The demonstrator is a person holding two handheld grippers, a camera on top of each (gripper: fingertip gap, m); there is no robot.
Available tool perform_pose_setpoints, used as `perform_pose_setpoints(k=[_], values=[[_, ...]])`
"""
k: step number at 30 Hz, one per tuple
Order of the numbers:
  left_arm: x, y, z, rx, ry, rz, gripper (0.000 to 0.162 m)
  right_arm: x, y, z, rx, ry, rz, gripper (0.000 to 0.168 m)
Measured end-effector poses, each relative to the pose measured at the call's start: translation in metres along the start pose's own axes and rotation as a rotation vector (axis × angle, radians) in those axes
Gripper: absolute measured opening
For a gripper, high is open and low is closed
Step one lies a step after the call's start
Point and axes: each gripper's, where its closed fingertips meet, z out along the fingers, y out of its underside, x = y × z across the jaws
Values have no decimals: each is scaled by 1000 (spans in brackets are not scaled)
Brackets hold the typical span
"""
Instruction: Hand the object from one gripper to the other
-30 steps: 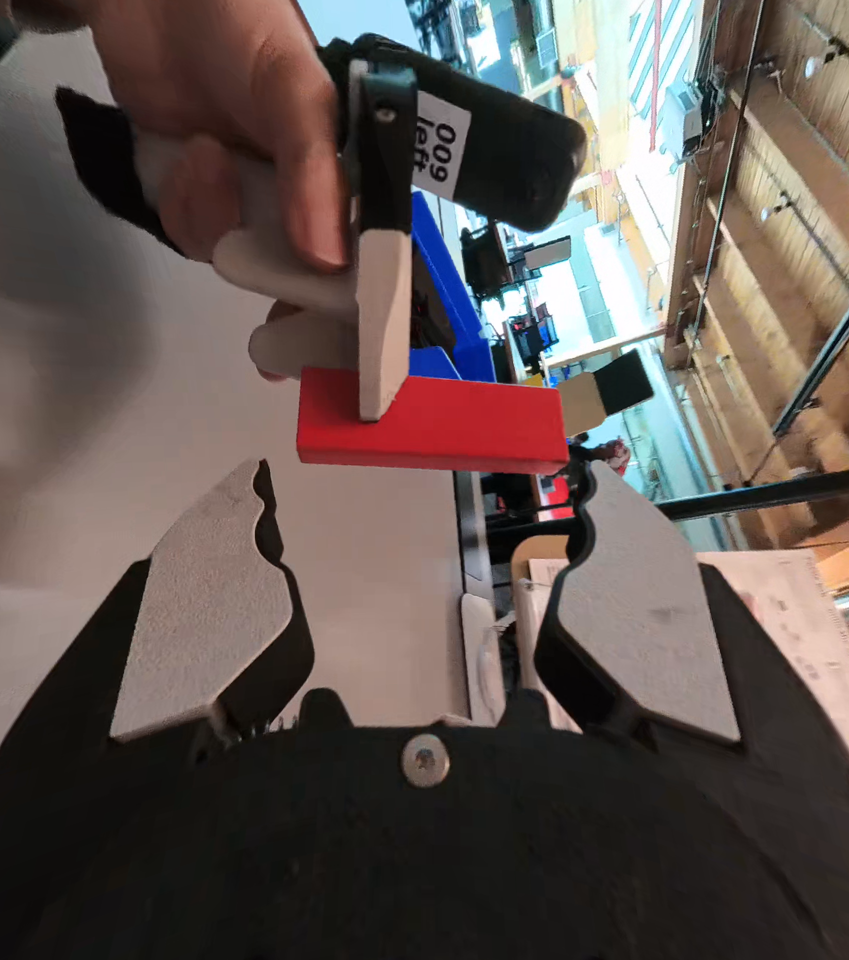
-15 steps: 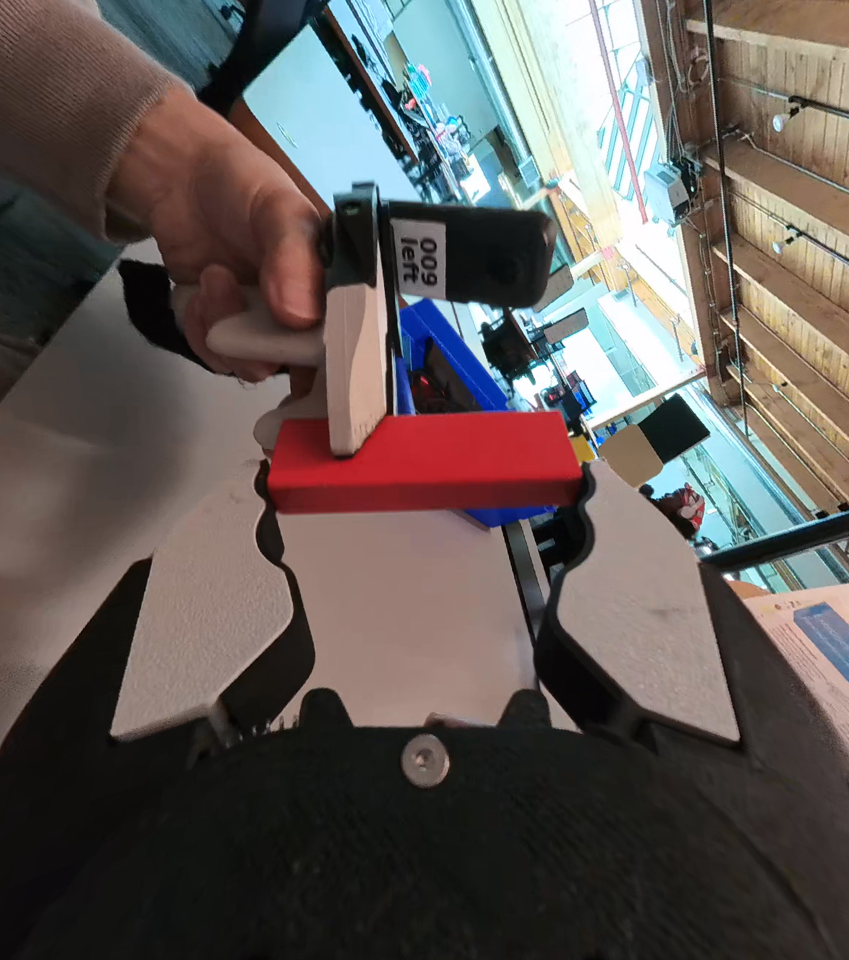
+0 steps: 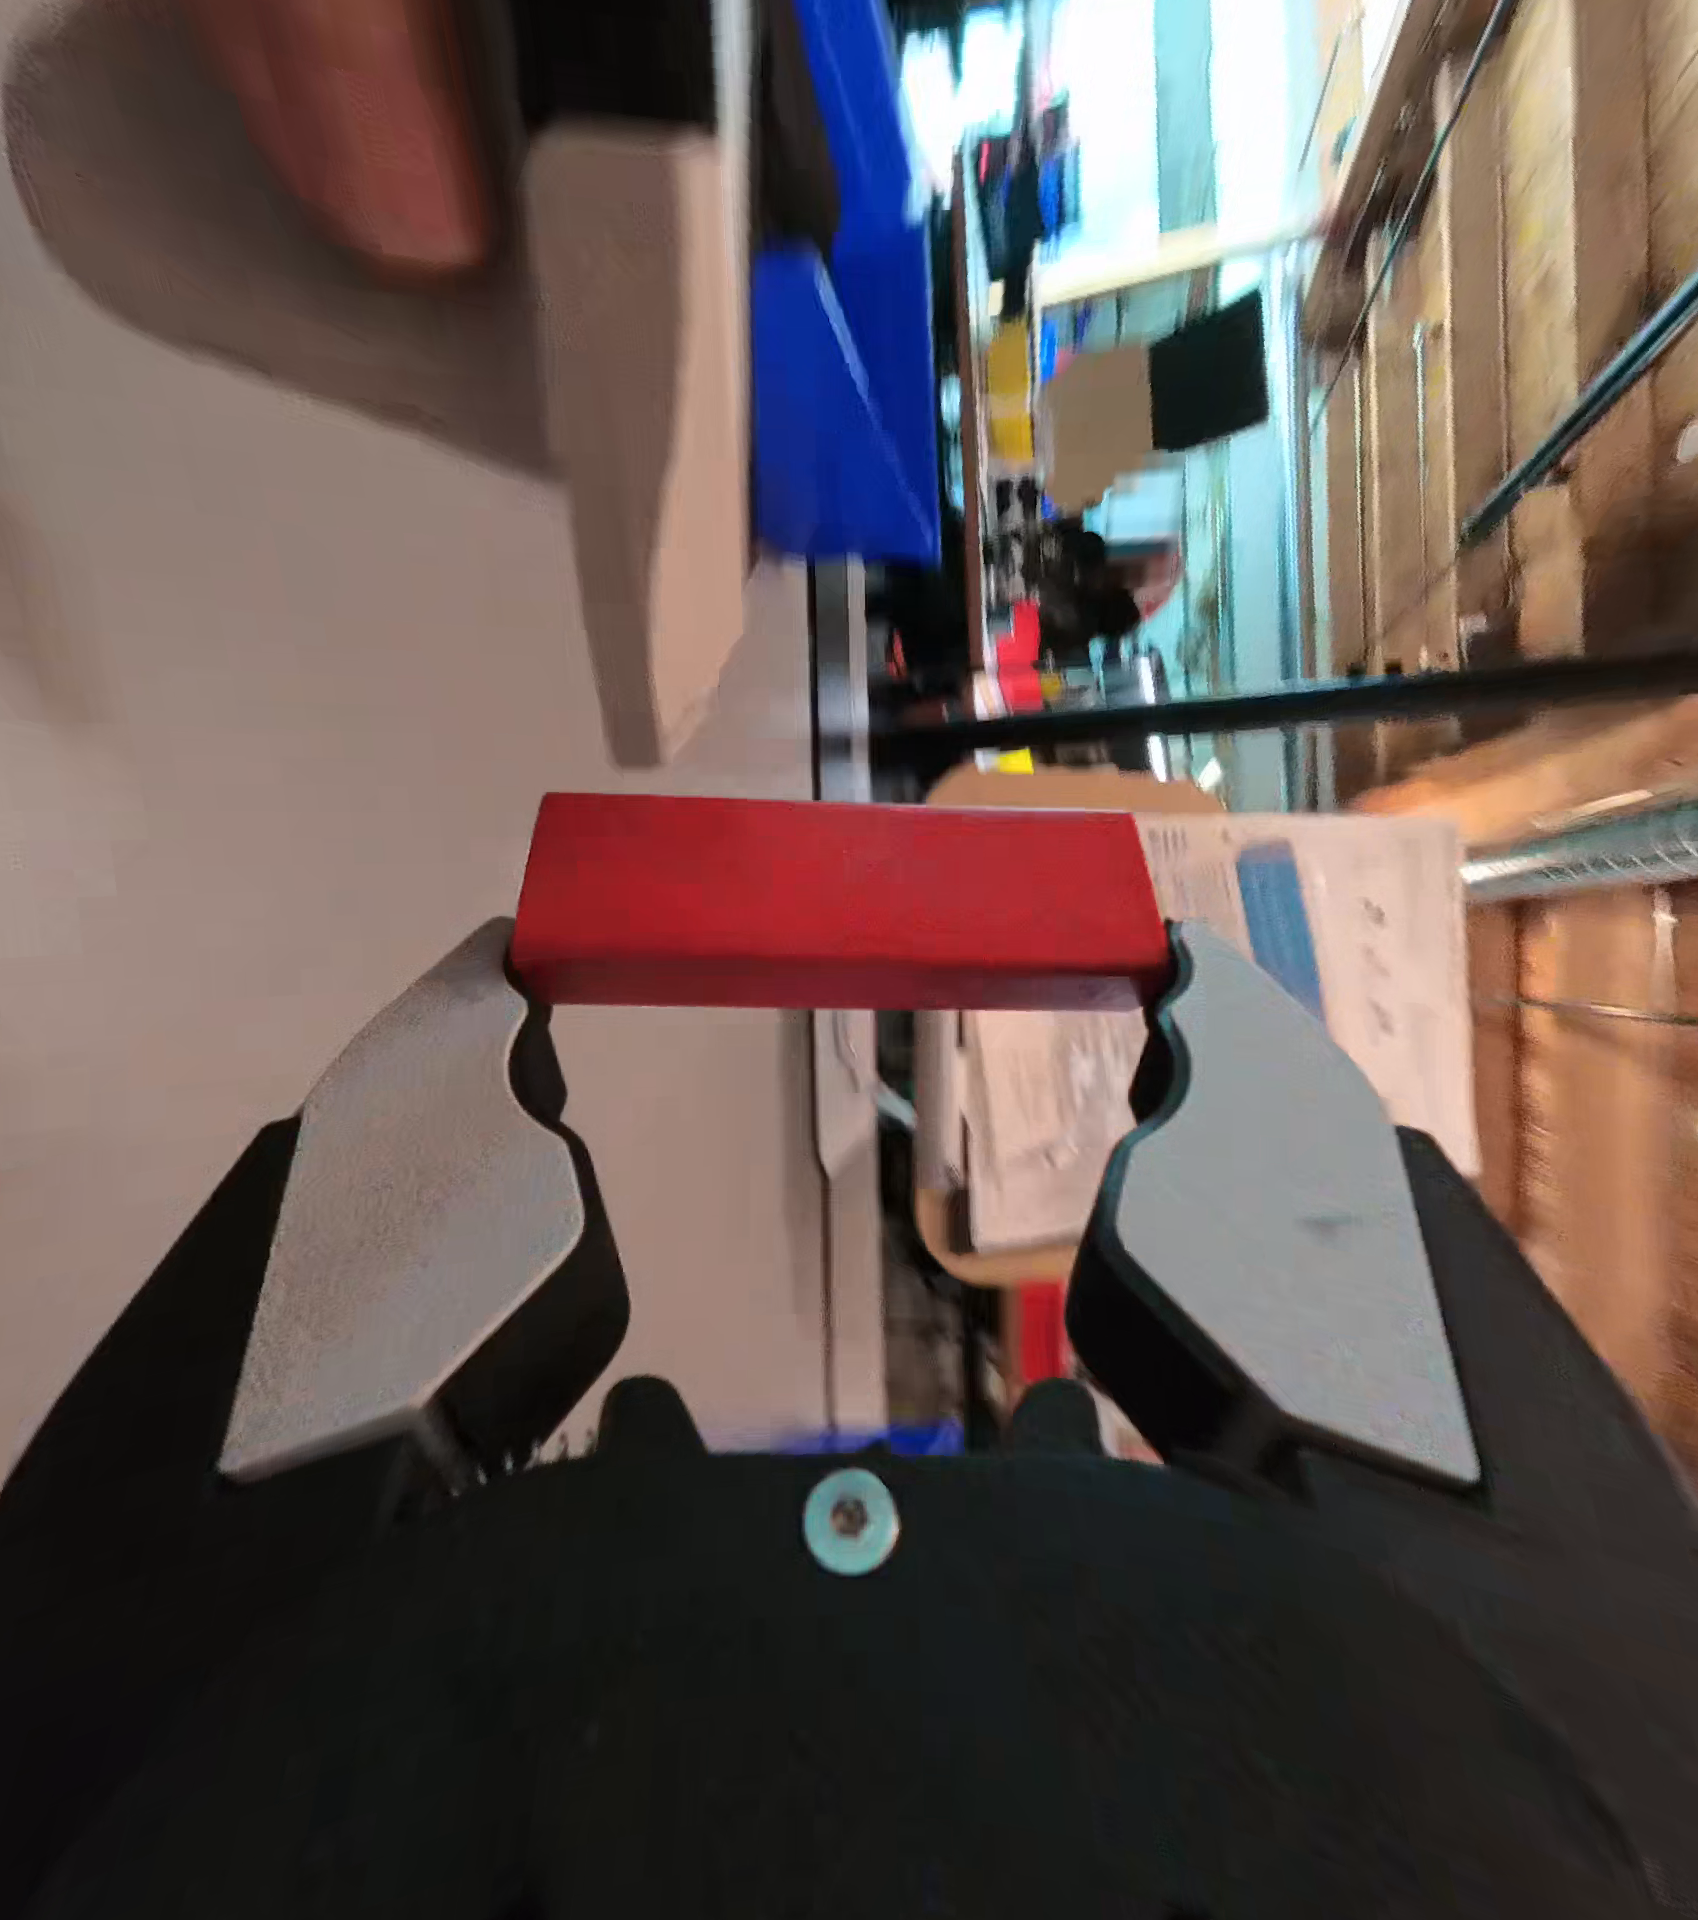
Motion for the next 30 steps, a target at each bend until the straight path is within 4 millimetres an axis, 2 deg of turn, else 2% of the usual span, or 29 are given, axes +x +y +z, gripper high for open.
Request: perform_pose_setpoints(k=[2,5,10,14,18,22,27,30], values=[[-3,-11,-3,54,-112,63,65,2,14,3,-158,48,-128,109],[5,-18,-1,98,-189,135,60,-3,16,6,-255,71,-249,109],[7,-7,9,53,-233,194,59,-15,-4,8,-227,56,-295,109],[15,-4,14,54,-187,183,44,-17,-7,7,-251,49,-294,109],[10,0,14,35,-213,229,34,-20,-8,7,-219,30,-263,109],[17,-11,7,109,-44,178,32,-14,-24,3,-25,-27,13,109],[26,-39,-22,313,171,165,31,5,-59,-29,355,-246,533,104],[43,-55,-46,467,403,74,31,9,-77,-45,553,-461,873,85]])
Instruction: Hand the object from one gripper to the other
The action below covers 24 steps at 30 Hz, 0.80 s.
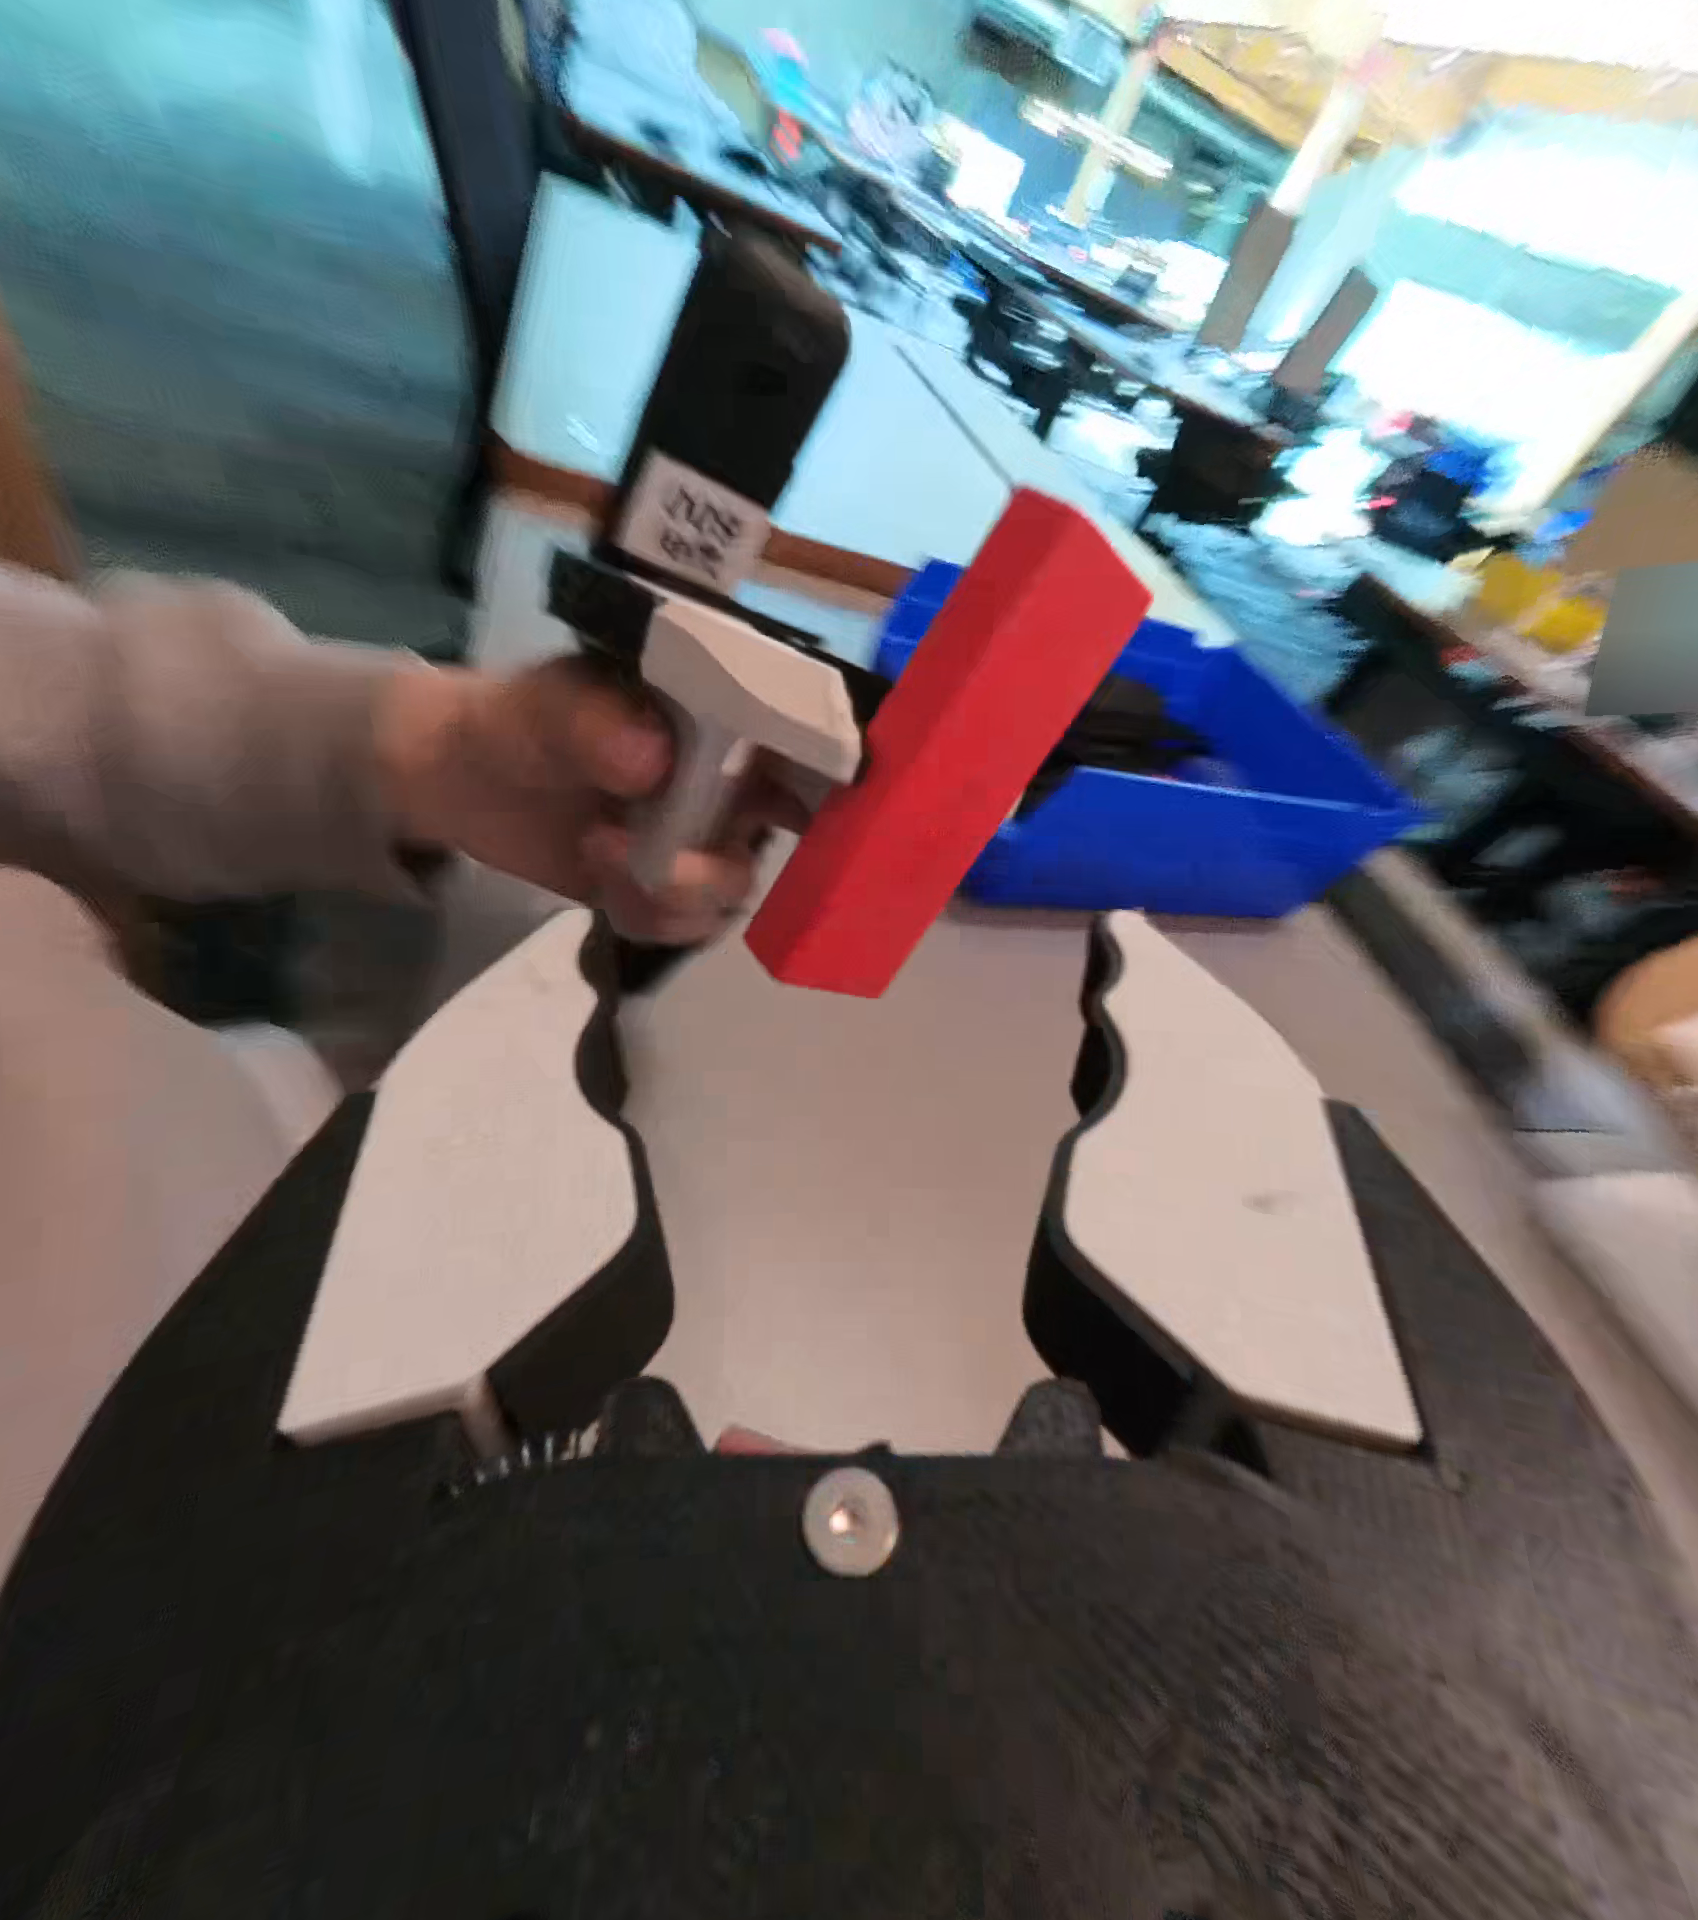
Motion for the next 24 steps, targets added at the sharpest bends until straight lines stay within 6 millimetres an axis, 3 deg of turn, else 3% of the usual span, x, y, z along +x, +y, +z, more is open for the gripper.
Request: perform_pose_setpoints(k=[2,4,8,13,17,20,24], values=[[7,-6,-3,65,68,-10,31,-7,0,3,43,-107,178,68],[11,-4,-2,83,96,25,31,-6,4,8,60,-120,247,64],[16,0,1,70,104,67,31,-9,3,10,97,-144,237,37],[16,-1,-1,63,93,109,31,-8,2,11,91,-125,189,35],[-3,-3,-4,25,-83,190,30,26,11,9,-4,185,-65,35],[-18,-10,-7,-2,-215,184,44,60,18,-5,-166,506,-408,35],[-31,2,-13,-205,-314,81,60,61,25,-6,-370,588,-996,34]])
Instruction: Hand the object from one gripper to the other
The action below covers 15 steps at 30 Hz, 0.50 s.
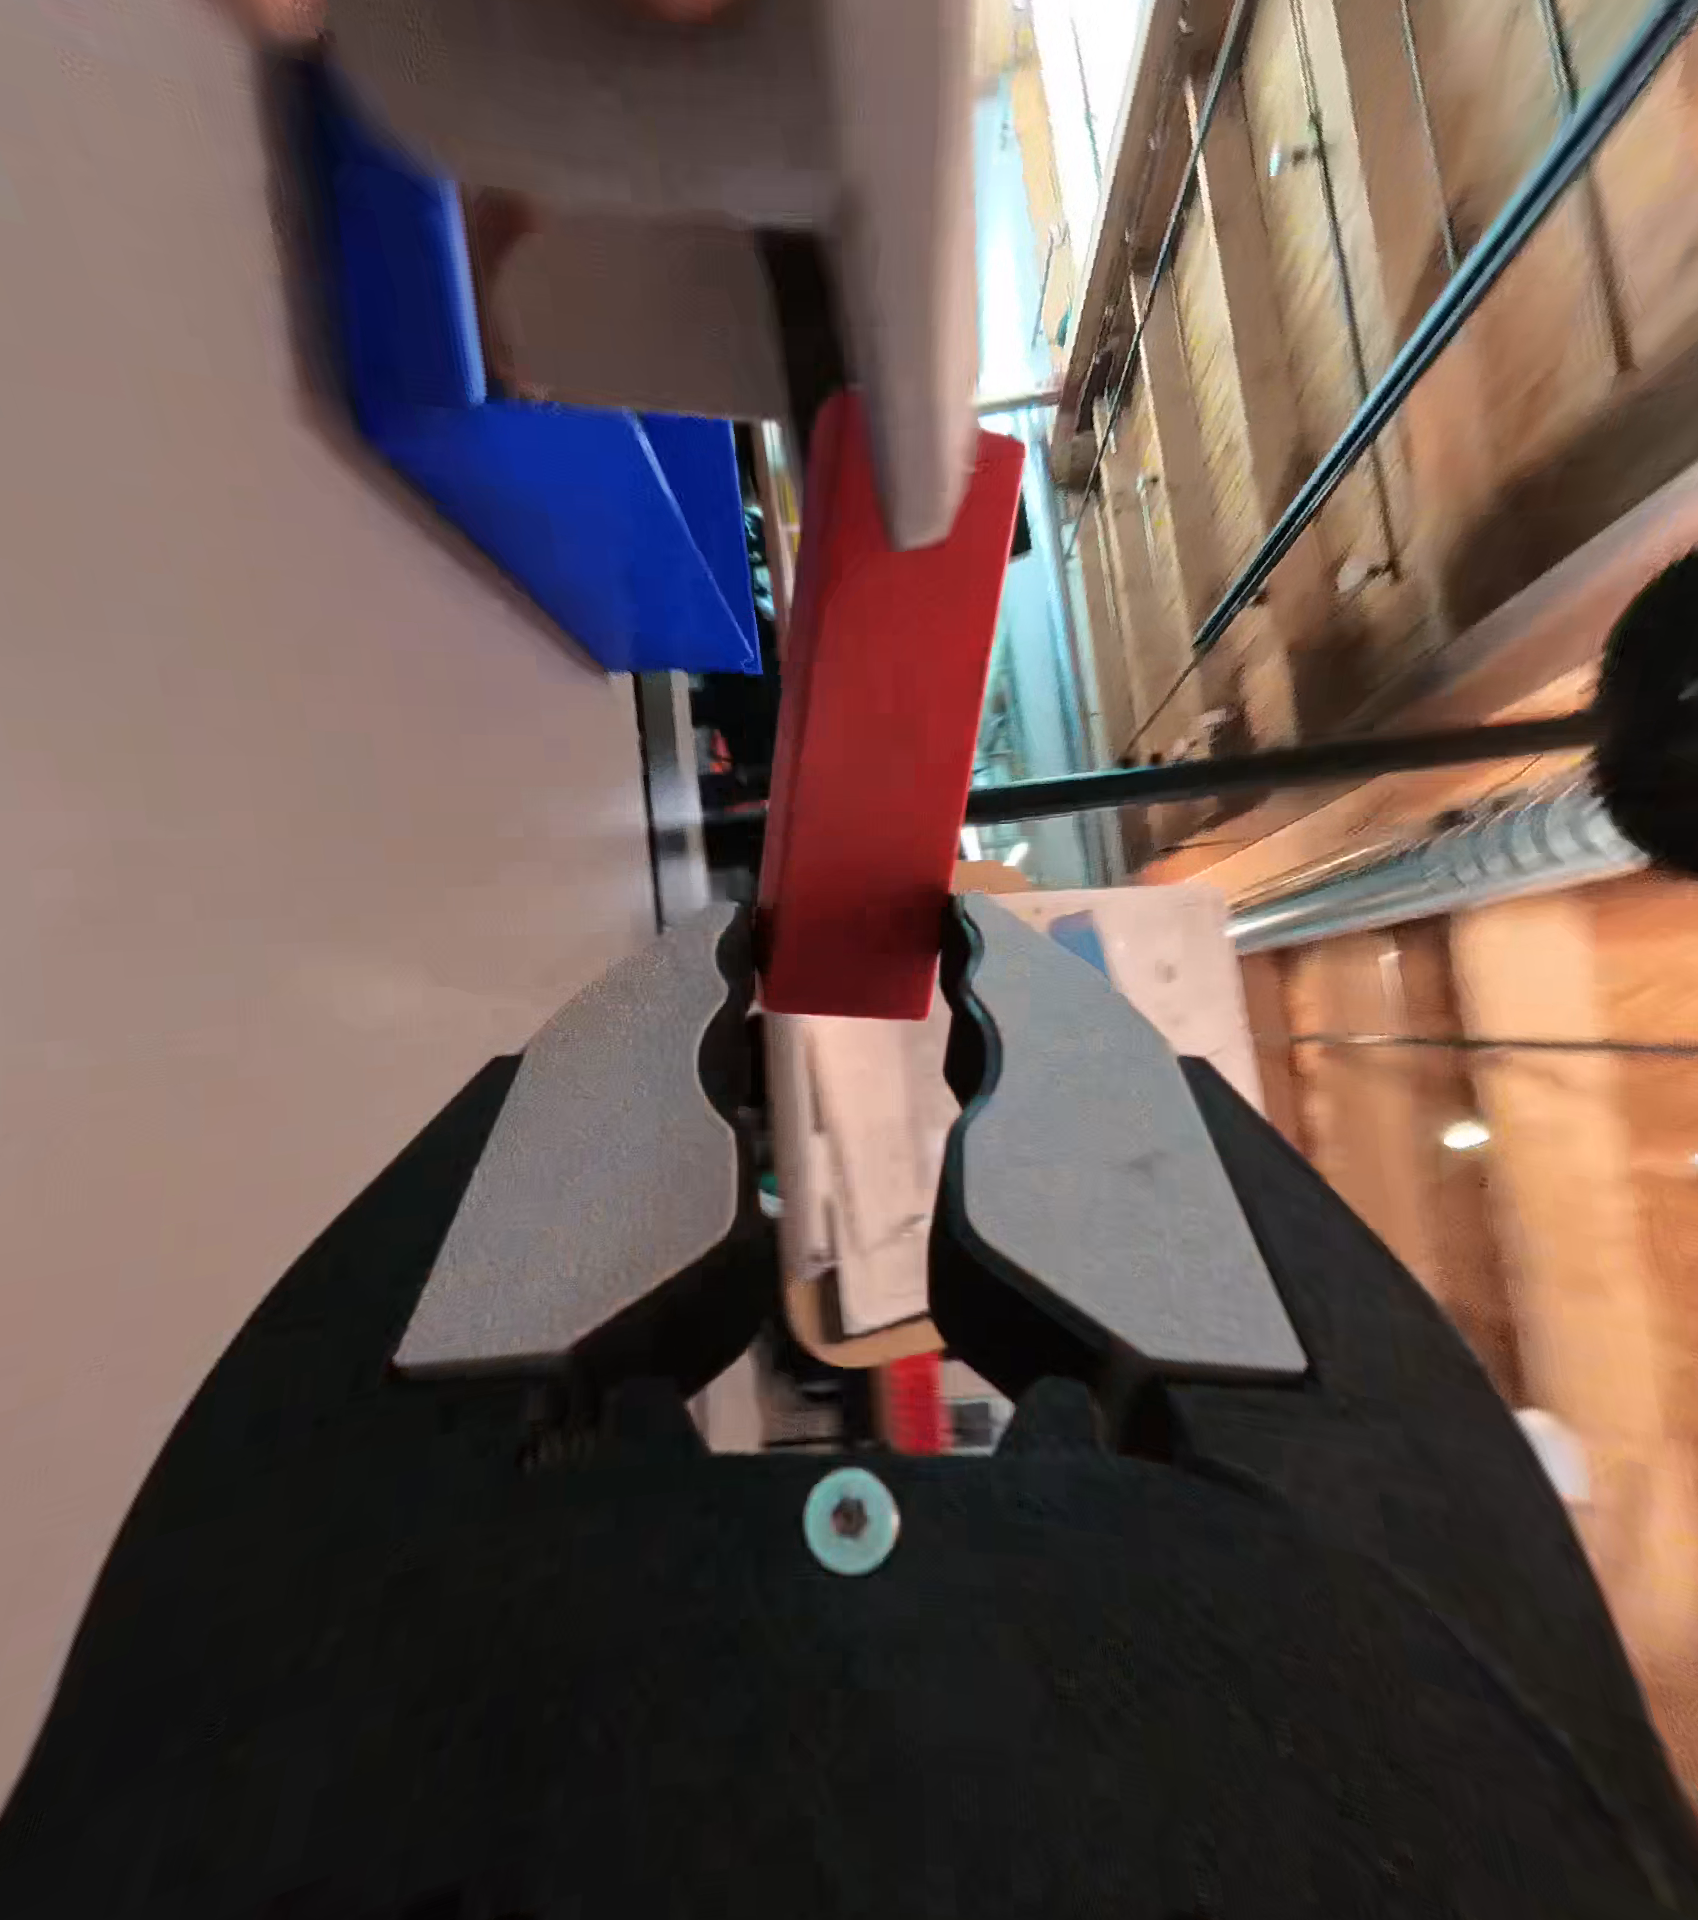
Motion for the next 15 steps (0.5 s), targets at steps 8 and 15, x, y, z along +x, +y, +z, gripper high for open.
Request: perform_pose_setpoints(k=[8,15], values=[[10,39,-13,-311,125,81,35,-14,-15,-4,111,13,-312,35],[12,53,-12,-395,134,128,28,-25,-13,-1,89,-14,-405,36]])
